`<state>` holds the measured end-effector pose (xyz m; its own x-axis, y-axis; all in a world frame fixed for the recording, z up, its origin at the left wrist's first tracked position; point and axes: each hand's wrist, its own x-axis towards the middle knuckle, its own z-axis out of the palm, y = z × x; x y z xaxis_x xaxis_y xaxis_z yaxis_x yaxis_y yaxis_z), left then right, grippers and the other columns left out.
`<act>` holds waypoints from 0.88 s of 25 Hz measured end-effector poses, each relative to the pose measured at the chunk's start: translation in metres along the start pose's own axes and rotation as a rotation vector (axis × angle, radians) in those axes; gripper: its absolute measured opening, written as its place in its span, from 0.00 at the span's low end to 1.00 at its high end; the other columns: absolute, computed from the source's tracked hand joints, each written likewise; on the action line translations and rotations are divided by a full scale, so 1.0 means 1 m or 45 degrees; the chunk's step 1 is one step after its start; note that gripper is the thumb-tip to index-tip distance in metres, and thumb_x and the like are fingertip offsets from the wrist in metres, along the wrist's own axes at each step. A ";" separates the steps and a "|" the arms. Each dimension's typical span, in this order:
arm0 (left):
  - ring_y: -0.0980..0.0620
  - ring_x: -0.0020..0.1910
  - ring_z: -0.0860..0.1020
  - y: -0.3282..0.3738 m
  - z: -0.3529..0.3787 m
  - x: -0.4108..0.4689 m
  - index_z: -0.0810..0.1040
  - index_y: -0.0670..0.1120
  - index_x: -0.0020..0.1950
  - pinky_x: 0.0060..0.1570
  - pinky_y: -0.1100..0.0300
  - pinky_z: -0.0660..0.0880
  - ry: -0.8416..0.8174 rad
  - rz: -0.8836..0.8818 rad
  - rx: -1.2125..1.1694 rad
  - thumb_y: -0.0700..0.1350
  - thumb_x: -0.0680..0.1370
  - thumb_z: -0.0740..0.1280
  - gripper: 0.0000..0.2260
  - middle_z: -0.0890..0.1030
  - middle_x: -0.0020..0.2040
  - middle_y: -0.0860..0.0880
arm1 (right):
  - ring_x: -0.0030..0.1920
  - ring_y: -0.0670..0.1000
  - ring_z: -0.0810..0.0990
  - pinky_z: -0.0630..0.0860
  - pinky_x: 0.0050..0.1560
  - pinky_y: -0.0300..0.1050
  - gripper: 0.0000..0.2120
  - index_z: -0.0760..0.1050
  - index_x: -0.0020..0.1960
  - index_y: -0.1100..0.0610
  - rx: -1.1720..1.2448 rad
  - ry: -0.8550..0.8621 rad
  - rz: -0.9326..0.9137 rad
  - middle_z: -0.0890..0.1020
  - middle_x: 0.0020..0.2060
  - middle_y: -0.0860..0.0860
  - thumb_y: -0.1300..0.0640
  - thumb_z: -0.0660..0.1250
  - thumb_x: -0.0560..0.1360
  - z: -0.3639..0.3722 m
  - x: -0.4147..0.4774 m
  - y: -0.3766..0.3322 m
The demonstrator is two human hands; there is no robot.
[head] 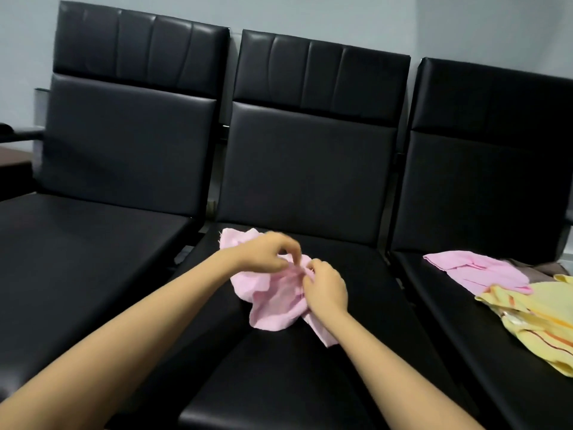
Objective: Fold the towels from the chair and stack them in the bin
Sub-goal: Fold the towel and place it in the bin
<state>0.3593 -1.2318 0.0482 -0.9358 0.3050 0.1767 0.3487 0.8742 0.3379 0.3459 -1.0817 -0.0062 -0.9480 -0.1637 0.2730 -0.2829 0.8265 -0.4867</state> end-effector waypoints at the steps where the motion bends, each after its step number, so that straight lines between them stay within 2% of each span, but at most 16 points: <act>1: 0.57 0.48 0.74 0.009 0.003 -0.003 0.78 0.46 0.52 0.46 0.63 0.69 -0.336 0.016 -0.100 0.36 0.73 0.65 0.10 0.78 0.47 0.57 | 0.51 0.55 0.77 0.69 0.45 0.44 0.08 0.74 0.52 0.56 0.173 0.037 0.078 0.79 0.51 0.53 0.60 0.57 0.78 -0.004 0.005 0.003; 2: 0.56 0.48 0.74 0.017 0.007 -0.005 0.75 0.46 0.55 0.44 0.64 0.69 -0.632 -0.051 -0.072 0.40 0.74 0.67 0.10 0.78 0.49 0.55 | 0.49 0.54 0.77 0.68 0.43 0.42 0.08 0.75 0.51 0.56 0.330 0.061 0.141 0.79 0.50 0.53 0.61 0.58 0.77 -0.008 0.010 0.006; 3: 0.53 0.52 0.74 0.022 0.013 -0.006 0.70 0.48 0.59 0.42 0.62 0.69 -0.865 -0.179 0.069 0.47 0.74 0.70 0.16 0.76 0.55 0.52 | 0.48 0.53 0.76 0.67 0.43 0.41 0.09 0.75 0.52 0.57 0.430 0.084 0.156 0.79 0.50 0.53 0.63 0.58 0.76 -0.010 0.012 0.005; 5: 0.47 0.56 0.74 0.017 0.026 -0.008 0.63 0.53 0.65 0.36 0.60 0.69 -0.997 -0.360 0.329 0.55 0.72 0.71 0.27 0.70 0.60 0.49 | 0.47 0.52 0.74 0.68 0.46 0.43 0.08 0.74 0.51 0.57 0.529 0.080 0.106 0.76 0.49 0.53 0.63 0.60 0.74 -0.008 0.012 0.003; 7: 0.48 0.48 0.77 0.009 0.029 -0.010 0.65 0.53 0.65 0.32 0.61 0.70 -0.858 -0.405 0.204 0.52 0.75 0.68 0.21 0.73 0.56 0.49 | 0.49 0.51 0.73 0.70 0.50 0.46 0.10 0.72 0.51 0.53 0.585 -0.125 -0.007 0.74 0.50 0.50 0.55 0.66 0.71 -0.011 0.011 0.002; 8: 0.50 0.45 0.77 0.003 0.027 -0.009 0.68 0.51 0.67 0.34 0.61 0.72 -0.764 -0.442 0.082 0.49 0.77 0.66 0.19 0.75 0.54 0.49 | 0.51 0.50 0.72 0.70 0.52 0.47 0.19 0.71 0.56 0.50 0.513 -0.327 -0.050 0.73 0.52 0.48 0.46 0.68 0.67 -0.012 0.008 0.002; 10: 0.52 0.44 0.75 -0.003 0.024 -0.008 0.69 0.48 0.70 0.40 0.63 0.74 -0.572 -0.489 -0.119 0.45 0.79 0.64 0.19 0.76 0.53 0.49 | 0.59 0.52 0.68 0.66 0.59 0.48 0.39 0.62 0.68 0.44 0.003 -0.585 -0.200 0.70 0.59 0.46 0.35 0.69 0.61 -0.014 0.000 0.004; 11: 0.53 0.46 0.74 -0.004 0.020 -0.009 0.70 0.49 0.70 0.43 0.64 0.73 -0.443 -0.447 -0.148 0.44 0.79 0.63 0.18 0.76 0.54 0.49 | 0.61 0.54 0.67 0.64 0.61 0.49 0.41 0.57 0.71 0.44 -0.244 -0.546 -0.279 0.69 0.62 0.47 0.37 0.69 0.63 -0.011 -0.004 0.006; 12: 0.54 0.47 0.72 -0.004 0.014 -0.008 0.71 0.49 0.67 0.44 0.66 0.70 -0.256 -0.381 -0.158 0.43 0.79 0.62 0.16 0.76 0.54 0.50 | 0.62 0.55 0.68 0.63 0.61 0.49 0.37 0.57 0.72 0.47 -0.382 -0.418 -0.288 0.70 0.62 0.48 0.42 0.68 0.68 -0.010 -0.006 0.007; 14: 0.54 0.45 0.73 0.001 0.002 -0.008 0.74 0.51 0.54 0.42 0.66 0.69 0.090 -0.197 -0.332 0.40 0.76 0.59 0.10 0.78 0.49 0.52 | 0.61 0.56 0.72 0.65 0.58 0.49 0.21 0.65 0.66 0.54 -0.349 -0.122 -0.115 0.75 0.60 0.53 0.55 0.62 0.74 -0.016 -0.006 0.002; 15: 0.56 0.44 0.73 0.008 -0.005 -0.010 0.74 0.50 0.50 0.42 0.66 0.69 0.139 -0.126 -0.457 0.40 0.76 0.60 0.07 0.78 0.46 0.53 | 0.60 0.57 0.73 0.67 0.57 0.49 0.16 0.69 0.62 0.56 -0.314 -0.034 -0.045 0.75 0.59 0.55 0.60 0.60 0.75 -0.023 -0.006 0.001; 16: 0.58 0.44 0.74 0.012 -0.010 -0.013 0.74 0.50 0.51 0.44 0.65 0.69 0.105 -0.084 -0.458 0.42 0.76 0.63 0.05 0.77 0.45 0.54 | 0.59 0.59 0.74 0.69 0.55 0.48 0.14 0.73 0.58 0.57 -0.277 0.021 -0.025 0.75 0.57 0.56 0.63 0.58 0.74 -0.031 -0.004 0.000; 17: 0.59 0.45 0.74 0.016 -0.015 -0.017 0.74 0.50 0.53 0.46 0.63 0.70 0.014 -0.109 -0.306 0.46 0.75 0.68 0.08 0.77 0.46 0.56 | 0.57 0.60 0.75 0.70 0.52 0.48 0.14 0.75 0.55 0.57 -0.213 0.023 0.000 0.76 0.55 0.57 0.65 0.57 0.73 -0.040 -0.001 0.001; 19: 0.53 0.48 0.75 0.019 -0.023 -0.022 0.76 0.51 0.55 0.47 0.59 0.74 -0.252 -0.346 0.274 0.52 0.70 0.72 0.16 0.77 0.49 0.53 | 0.48 0.58 0.77 0.70 0.40 0.44 0.14 0.77 0.48 0.57 0.052 -0.024 0.064 0.79 0.45 0.56 0.68 0.56 0.72 -0.063 0.003 -0.001; 20: 0.50 0.47 0.76 0.016 -0.027 -0.023 0.77 0.51 0.55 0.45 0.58 0.75 -0.293 -0.444 0.475 0.49 0.69 0.70 0.15 0.78 0.49 0.51 | 0.42 0.56 0.76 0.68 0.36 0.42 0.13 0.75 0.45 0.57 0.190 -0.077 0.082 0.78 0.41 0.55 0.69 0.56 0.71 -0.072 0.004 -0.004; 22: 0.48 0.43 0.77 0.010 -0.035 -0.019 0.79 0.48 0.51 0.43 0.56 0.75 -0.196 -0.364 0.436 0.43 0.70 0.67 0.10 0.80 0.46 0.48 | 0.39 0.52 0.73 0.68 0.36 0.42 0.10 0.75 0.45 0.59 0.524 -0.105 0.160 0.76 0.40 0.55 0.70 0.59 0.72 -0.086 0.010 -0.010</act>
<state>0.3827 -1.2422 0.0803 -0.9976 0.0640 -0.0271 0.0634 0.9977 0.0241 0.3519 -1.0450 0.0731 -0.9825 -0.1319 0.1313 -0.1832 0.5617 -0.8068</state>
